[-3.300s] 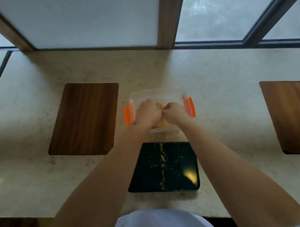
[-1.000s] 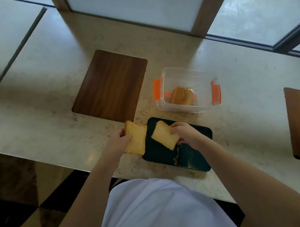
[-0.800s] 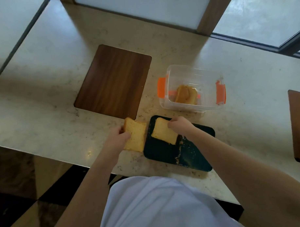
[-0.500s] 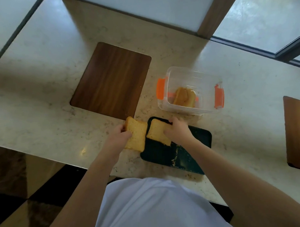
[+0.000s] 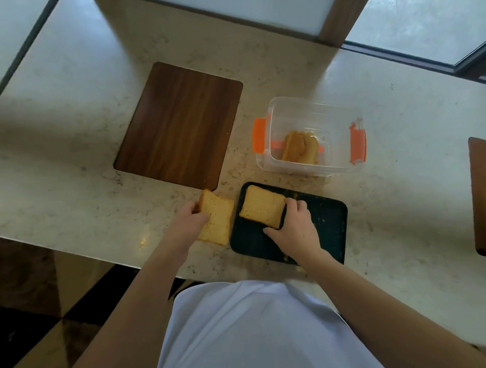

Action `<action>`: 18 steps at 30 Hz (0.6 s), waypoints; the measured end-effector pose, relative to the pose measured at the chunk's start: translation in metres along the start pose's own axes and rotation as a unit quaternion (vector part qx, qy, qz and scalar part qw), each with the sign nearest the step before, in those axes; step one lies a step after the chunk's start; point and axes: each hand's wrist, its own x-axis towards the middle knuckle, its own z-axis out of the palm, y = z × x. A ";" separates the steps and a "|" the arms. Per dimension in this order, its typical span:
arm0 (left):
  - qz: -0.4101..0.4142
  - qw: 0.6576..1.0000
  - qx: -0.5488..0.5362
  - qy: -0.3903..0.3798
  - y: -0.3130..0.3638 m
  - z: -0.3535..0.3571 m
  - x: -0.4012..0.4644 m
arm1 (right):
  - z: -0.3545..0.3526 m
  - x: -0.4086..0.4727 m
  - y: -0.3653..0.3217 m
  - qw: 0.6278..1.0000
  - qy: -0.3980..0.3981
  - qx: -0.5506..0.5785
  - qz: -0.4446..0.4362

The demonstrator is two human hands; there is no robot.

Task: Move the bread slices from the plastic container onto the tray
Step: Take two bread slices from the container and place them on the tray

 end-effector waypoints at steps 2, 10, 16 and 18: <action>-0.002 1.000 0.001 0.002 0.000 0.000 -0.001 | 0.001 0.002 0.000 1.000 -0.005 0.011 -0.001; 0.005 1.000 0.007 0.002 0.000 0.009 -0.003 | -0.001 0.017 -0.009 0.999 -0.019 0.033 -0.012; 0.014 1.000 -0.002 0.002 -0.001 0.011 -0.003 | -0.001 0.026 -0.016 0.999 -0.037 0.026 -0.019; 0.019 1.000 -0.002 0.003 -0.001 0.011 -0.002 | -0.001 0.028 -0.015 0.999 -0.041 0.025 -0.022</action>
